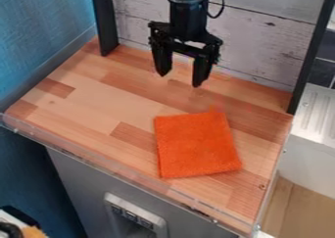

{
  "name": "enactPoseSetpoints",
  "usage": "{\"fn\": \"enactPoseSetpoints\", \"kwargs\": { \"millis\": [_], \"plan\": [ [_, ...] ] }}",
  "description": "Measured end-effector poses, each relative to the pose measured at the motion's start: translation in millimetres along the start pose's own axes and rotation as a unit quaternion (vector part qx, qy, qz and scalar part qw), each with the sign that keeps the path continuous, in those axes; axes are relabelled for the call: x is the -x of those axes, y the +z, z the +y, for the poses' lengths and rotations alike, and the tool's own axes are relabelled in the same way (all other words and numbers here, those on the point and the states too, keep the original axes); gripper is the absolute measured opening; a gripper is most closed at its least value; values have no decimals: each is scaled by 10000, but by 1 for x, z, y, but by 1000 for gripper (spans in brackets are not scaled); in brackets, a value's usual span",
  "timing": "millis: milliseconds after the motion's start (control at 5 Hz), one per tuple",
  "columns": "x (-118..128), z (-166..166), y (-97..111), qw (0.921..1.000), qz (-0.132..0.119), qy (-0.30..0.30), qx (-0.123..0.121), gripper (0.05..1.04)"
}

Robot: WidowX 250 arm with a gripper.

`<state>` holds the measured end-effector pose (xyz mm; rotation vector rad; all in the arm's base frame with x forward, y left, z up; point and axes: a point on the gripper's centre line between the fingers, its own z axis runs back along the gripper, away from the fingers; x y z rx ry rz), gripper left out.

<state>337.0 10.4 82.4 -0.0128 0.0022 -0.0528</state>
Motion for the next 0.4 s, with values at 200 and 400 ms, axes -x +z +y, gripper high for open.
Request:
{"fn": "enactPoseSetpoints", "kwargs": {
  "millis": [200,400],
  "plan": [
    [-5,9,2,10000,-1,4,-6,999],
    [-5,17,1,10000,4,30,2,997]
  ]
}}
